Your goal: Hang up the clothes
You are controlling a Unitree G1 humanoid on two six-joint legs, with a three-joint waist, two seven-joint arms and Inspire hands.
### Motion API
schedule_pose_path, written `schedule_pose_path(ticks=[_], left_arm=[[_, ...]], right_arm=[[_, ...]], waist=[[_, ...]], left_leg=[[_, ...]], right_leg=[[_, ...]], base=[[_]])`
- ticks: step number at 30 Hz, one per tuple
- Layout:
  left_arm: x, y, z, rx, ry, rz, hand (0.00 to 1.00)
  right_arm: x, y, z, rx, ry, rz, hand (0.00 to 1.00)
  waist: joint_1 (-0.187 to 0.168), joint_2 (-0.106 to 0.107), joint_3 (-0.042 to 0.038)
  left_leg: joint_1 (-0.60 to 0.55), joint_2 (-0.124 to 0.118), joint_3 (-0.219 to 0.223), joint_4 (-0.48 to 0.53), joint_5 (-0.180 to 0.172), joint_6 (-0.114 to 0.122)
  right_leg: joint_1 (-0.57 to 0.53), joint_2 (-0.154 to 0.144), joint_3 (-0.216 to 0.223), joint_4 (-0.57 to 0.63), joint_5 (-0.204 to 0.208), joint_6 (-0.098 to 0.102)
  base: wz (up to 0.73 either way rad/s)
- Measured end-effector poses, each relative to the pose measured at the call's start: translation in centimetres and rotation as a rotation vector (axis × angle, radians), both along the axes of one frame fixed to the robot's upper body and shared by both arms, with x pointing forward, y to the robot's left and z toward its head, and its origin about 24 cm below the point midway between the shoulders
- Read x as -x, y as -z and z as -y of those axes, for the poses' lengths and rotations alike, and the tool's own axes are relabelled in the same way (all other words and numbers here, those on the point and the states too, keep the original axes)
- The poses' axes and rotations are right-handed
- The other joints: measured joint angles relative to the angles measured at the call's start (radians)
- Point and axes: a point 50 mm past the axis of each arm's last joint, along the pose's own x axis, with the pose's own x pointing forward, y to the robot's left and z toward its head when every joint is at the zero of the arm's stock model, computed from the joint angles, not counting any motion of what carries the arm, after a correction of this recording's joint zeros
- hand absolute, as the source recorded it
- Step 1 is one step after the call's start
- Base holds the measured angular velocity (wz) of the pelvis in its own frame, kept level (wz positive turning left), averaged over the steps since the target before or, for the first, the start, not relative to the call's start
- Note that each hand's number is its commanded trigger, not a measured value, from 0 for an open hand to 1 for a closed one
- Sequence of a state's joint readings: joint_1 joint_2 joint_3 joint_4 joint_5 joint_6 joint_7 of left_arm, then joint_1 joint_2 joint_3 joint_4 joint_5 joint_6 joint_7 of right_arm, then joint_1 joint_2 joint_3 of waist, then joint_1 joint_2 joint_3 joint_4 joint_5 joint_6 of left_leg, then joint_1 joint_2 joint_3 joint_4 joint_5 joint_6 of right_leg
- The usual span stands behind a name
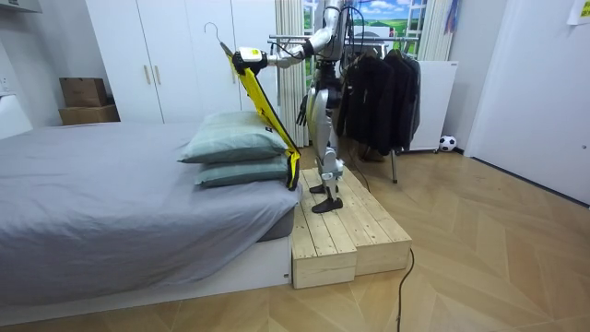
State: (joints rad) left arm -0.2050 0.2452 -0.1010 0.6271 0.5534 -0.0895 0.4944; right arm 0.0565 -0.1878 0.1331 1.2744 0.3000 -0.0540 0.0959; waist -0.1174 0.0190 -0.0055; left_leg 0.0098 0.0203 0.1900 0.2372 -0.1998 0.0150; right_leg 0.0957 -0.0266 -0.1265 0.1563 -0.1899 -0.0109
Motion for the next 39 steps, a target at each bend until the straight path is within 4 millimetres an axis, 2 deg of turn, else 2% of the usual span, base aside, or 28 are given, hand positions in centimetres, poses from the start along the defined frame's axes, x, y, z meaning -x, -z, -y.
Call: schedule_pose_path(ticks=[12,19,26,31,34,39], left_arm=[[-0.2,-1.0,0.0,-0.001,0.005,0.043,1.00],[-0.6,-2.6,-0.1,-0.045,0.021,0.108,1.00],[-0.7,-3.3,0.3,-0.106,0.047,0.145,1.00],[-0.3,-2.9,0.1,-0.108,0.039,0.126,1.00],[0.3,-2.6,-0.2,-0.130,0.020,0.106,1.00],[1.2,-3.9,-0.4,-0.145,0.006,0.158,1.00]], right_arm=[[0.9,0.0,0.5,-0.003,0.040,-0.012,0.00],[2.5,0.0,1.2,0.004,0.109,-0.051,0.00],[4.3,0.1,1.5,0.012,0.146,-0.105,0.00],[5.2,0.0,2.0,0.071,0.071,-0.182,0.00],[5.9,-0.1,2.7,0.114,-0.019,-0.259,0.00],[6.7,-0.7,4.5,0.226,-0.069,-0.350,0.00]], waist=[[0.010,-0.008,0.0051],[0.009,-0.011,0.0071],[0.009,-0.001,0.0056],[0.003,0.014,0.0020],[-0.003,0.010,0.0040],[-0.012,0.001,0.0050]], left_leg=[[0.021,-0.001,-0.001,-0.003,0.000,0.000],[0.021,-0.001,0.001,-0.007,-0.001,-0.002],[0.035,0.000,0.002,-0.016,-0.002,-0.002],[0.040,-0.002,0.002,-0.016,-0.001,-0.002],[0.052,-0.003,0.001,-0.016,-0.001,-0.002],[0.053,-0.008,-0.002,-0.016,-0.001,-0.001]], right_leg=[[0.033,0.000,-0.006,-0.022,0.000,0.002],[0.027,0.000,-0.005,-0.022,0.000,0.002],[0.033,0.003,0.006,-0.015,0.000,0.002],[0.041,0.001,0.010,-0.007,0.000,0.002],[0.047,0.001,0.011,-0.009,-0.002,0.003],[0.050,-0.003,0.012,-0.016,-0.003,0.003]], base=[[0.01],[0.00],[0.00],[0.00],[0.00],[0.01]])
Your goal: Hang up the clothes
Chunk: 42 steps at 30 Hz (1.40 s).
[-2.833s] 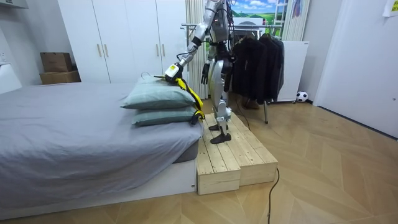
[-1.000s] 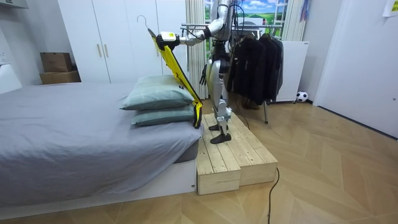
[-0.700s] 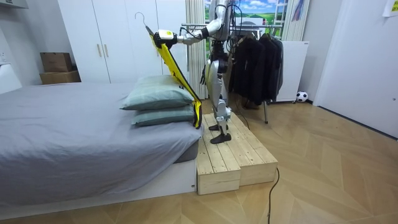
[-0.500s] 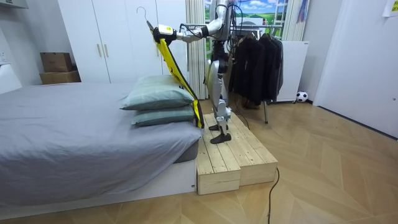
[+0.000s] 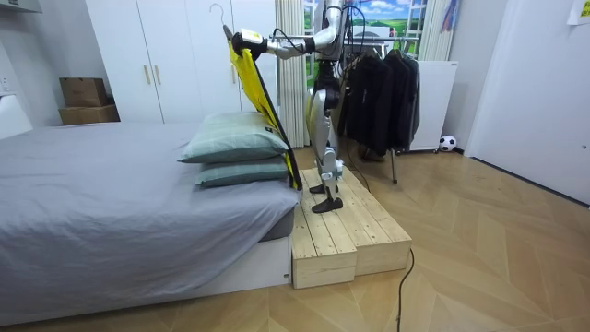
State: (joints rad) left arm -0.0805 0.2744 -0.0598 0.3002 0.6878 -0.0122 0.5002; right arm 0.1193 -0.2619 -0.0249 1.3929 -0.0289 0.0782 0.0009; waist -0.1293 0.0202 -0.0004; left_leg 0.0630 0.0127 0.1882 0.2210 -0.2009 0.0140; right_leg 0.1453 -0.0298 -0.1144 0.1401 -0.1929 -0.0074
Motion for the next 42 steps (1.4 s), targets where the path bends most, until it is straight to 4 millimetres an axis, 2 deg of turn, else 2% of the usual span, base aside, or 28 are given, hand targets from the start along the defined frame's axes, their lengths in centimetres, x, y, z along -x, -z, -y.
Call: schedule_pose_path(ticks=[4,9,15,18,19,23,25,27,30,33,42], left_arm=[[0.0,-1.2,-0.4,-0.028,-0.002,0.050,1.00],[0.0,-1.4,-0.5,-0.038,-0.001,0.059,1.00],[0.0,-1.5,-0.5,-0.040,-0.002,0.061,1.00],[-0.1,-1.9,-0.6,-0.044,0.001,0.073,1.00],[-0.1,-1.8,-0.6,-0.042,0.002,0.072,1.00],[-0.2,-2.7,-0.1,-0.046,0.023,0.099,1.00],[-0.2,-3.1,0.2,-0.042,0.038,0.117,1.00],[-0.1,-3.2,0.5,-0.045,0.049,0.120,1.00],[-0.1,-3.1,0.5,-0.047,0.048,0.117,1.00],[0.0,-2.9,0.8,-0.033,0.048,0.109,1.00],[-0.1,-2.7,1.2,-0.014,0.064,0.086,1.00]], right_arm=[[-1.2,-0.4,1.0,0.080,-0.073,0.018,0.00],[-5.0,-1.3,2.6,0.211,-0.157,0.114,0.00],[-9.1,-2.8,3.3,0.337,-0.272,0.263,0.00],[-13.7,-5.2,3.5,0.474,-0.411,0.444,0.00],[-14.3,-5.6,3.4,0.493,-0.439,0.466,0.00],[-18.6,-9.4,2.0,0.608,-0.591,0.687,0.00],[-19.7,-10.9,1.3,0.662,-0.653,0.761,0.00],[-20.4,-12.8,0.4,0.722,-0.710,0.849,0.00],[-21.5,-15.5,-0.5,0.785,-0.738,0.974,0.00],[-22.1,-17.1,-1.4,0.834,-0.767,1.052,0.00],[-22.6,-17.6,-2.6,0.822,-0.783,1.100,0.00]], waist=[[-0.003,-0.020,-0.0006],[-0.004,-0.030,0.0044],[0.000,-0.036,0.0085],[-0.004,-0.039,0.0067],[-0.003,-0.041,0.0058],[0.004,-0.046,0.0044],[0.010,-0.046,0.0042],[0.028,-0.044,0.0037],[0.031,-0.043,0.0029],[0.037,-0.043,0.0028],[0.056,-0.043,0.0024]], left_leg=[[0.001,0.001,0.000,0.000,0.000,0.000],[0.008,0.001,0.000,0.001,0.000,0.000],[-0.003,0.002,0.000,0.001,0.000,0.000],[-0.014,0.001,0.001,0.001,0.001,0.001],[-0.013,0.001,0.001,0.001,0.001,0.001],[-0.015,0.001,0.003,0.001,0.001,0.001],[-0.011,0.001,0.004,0.001,0.001,0.001],[0.003,0.002,0.010,0.000,0.001,0.001],[0.004,0.003,0.015,0.000,0.001,0.001],[0.008,0.003,0.017,-0.001,0.001,0.001],[0.011,0.007,0.023,-0.001,0.001,0.001]], right_leg=[[0.000,0.001,0.001,0.001,0.000,0.000],[0.001,0.001,0.001,0.010,0.000,0.000],[-0.010,0.002,0.002,0.010,-0.001,0.000],[-0.019,0.001,0.001,0.013,0.000,0.001],[-0.018,0.001,0.001,0.013,0.000,0.001],[-0.022,0.000,0.006,0.014,0.000,0.001],[-0.021,0.000,0.012,0.013,0.000,0.001],[-0.010,0.000,0.017,0.013,0.000,0.001],[-0.005,0.000,0.025,0.013,0.000,0.001],[-0.003,0.001,0.031,0.014,0.000,0.001],[-0.004,0.004,0.032,0.021,0.000,0.001]], base=[[-0.01],[-0.02],[0.00],[0.00],[0.00],[0.00],[-0.03],[-0.11],[-0.05],[-0.04],[-0.02]])
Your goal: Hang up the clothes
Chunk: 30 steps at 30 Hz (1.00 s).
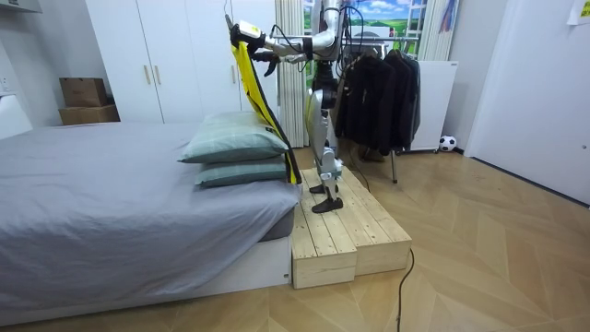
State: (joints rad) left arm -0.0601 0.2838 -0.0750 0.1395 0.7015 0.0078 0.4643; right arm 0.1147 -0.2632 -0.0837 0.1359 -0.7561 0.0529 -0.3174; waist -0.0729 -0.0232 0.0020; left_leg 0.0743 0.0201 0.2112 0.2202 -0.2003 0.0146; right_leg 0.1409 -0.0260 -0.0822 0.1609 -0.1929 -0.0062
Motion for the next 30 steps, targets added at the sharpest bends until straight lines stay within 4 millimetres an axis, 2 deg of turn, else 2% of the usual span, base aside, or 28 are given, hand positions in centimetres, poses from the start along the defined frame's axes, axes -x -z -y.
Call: schedule_pose_path(ticks=[7,13,17,30], left_arm=[[0.0,0.0,0.1,0.000,0.014,-0.018,1.00],[-0.1,0.2,0.7,0.011,0.023,-0.019,1.00],[-0.1,-0.5,1.1,-0.026,0.041,-0.001,1.00],[-0.1,-1.0,1.4,-0.035,0.056,0.022,1.00]], right_arm=[[-1.0,-0.4,-1.1,-0.005,-0.048,0.021,0.00],[-1.8,-1.1,-3.3,-0.017,-0.139,0.052,0.00],[-2.2,-1.4,-3.7,-0.022,-0.161,0.057,0.00],[-3.1,-3.4,-5.8,-0.040,-0.275,0.116,0.00]], waist=[[0.012,0.006,-0.0020],[0.031,0.008,-0.0023],[0.044,0.007,-0.0022],[0.050,0.006,-0.0016]], left_leg=[[0.008,0.003,0.001,-0.001,0.000,0.000],[0.009,0.002,-0.001,0.002,0.000,0.000],[0.005,0.000,-0.001,0.001,0.000,0.000],[-0.011,0.001,-0.001,0.000,0.000,0.000]], right_leg=[[-0.004,0.002,-0.002,0.020,0.000,0.000],[-0.009,0.001,-0.004,0.024,0.000,0.000],[-0.011,-0.001,-0.005,0.023,0.000,0.000],[-0.024,0.000,-0.006,0.023,0.000,0.000]], base=[[0.00],[0.00],[0.00],[0.00]])
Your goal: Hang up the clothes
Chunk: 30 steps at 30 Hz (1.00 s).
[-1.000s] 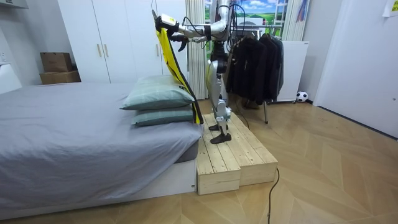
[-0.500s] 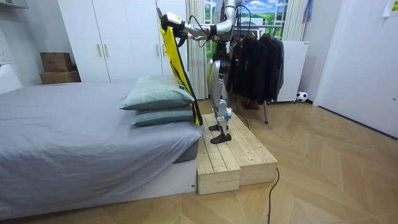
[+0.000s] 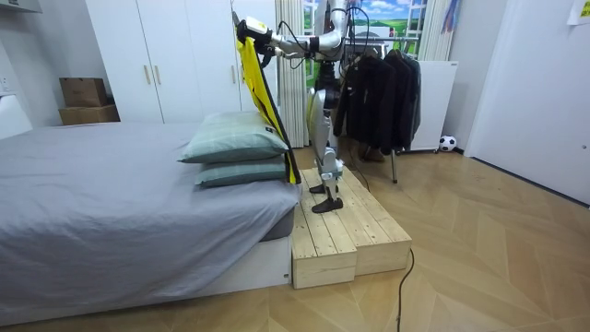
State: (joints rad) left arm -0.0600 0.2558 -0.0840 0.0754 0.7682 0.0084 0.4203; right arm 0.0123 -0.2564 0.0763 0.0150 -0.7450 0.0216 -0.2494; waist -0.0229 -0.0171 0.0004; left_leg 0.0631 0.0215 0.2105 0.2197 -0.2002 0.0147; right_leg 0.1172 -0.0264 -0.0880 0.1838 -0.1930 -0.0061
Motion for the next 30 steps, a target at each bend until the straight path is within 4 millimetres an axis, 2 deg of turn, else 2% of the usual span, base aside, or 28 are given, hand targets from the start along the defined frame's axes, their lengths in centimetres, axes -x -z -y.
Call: schedule_pose_path(ticks=[13,20,30], left_arm=[[-0.1,-0.2,0.3,-0.012,0.035,-0.024,1.00],[0.0,-0.4,1.5,-0.029,0.083,-0.019,1.00],[0.0,-0.4,1.7,-0.040,0.095,-0.015,1.00]], right_arm=[[-0.5,-0.8,-1.0,-0.013,-0.056,0.019,0.00],[-1.1,-2.3,-1.7,-0.209,-0.113,0.041,0.00],[-1.9,-3.0,-1.8,-0.295,-0.213,-0.035,0.00]], waist=[[0.007,-0.009,0.0019],[0.009,-0.013,0.0016],[0.011,-0.015,0.0019]], left_leg=[[0.000,-0.001,-0.002,-0.006,0.000,0.000],[-0.005,0.000,-0.008,0.001,0.000,0.000],[-0.002,-0.001,-0.011,0.001,0.000,0.000]], right_leg=[[0.001,0.000,0.000,0.000,0.000,0.000],[-0.001,0.000,-0.010,0.000,0.000,0.000],[0.003,0.000,-0.010,0.000,0.000,0.000]], base=[[0.01],[0.02],[0.01]])
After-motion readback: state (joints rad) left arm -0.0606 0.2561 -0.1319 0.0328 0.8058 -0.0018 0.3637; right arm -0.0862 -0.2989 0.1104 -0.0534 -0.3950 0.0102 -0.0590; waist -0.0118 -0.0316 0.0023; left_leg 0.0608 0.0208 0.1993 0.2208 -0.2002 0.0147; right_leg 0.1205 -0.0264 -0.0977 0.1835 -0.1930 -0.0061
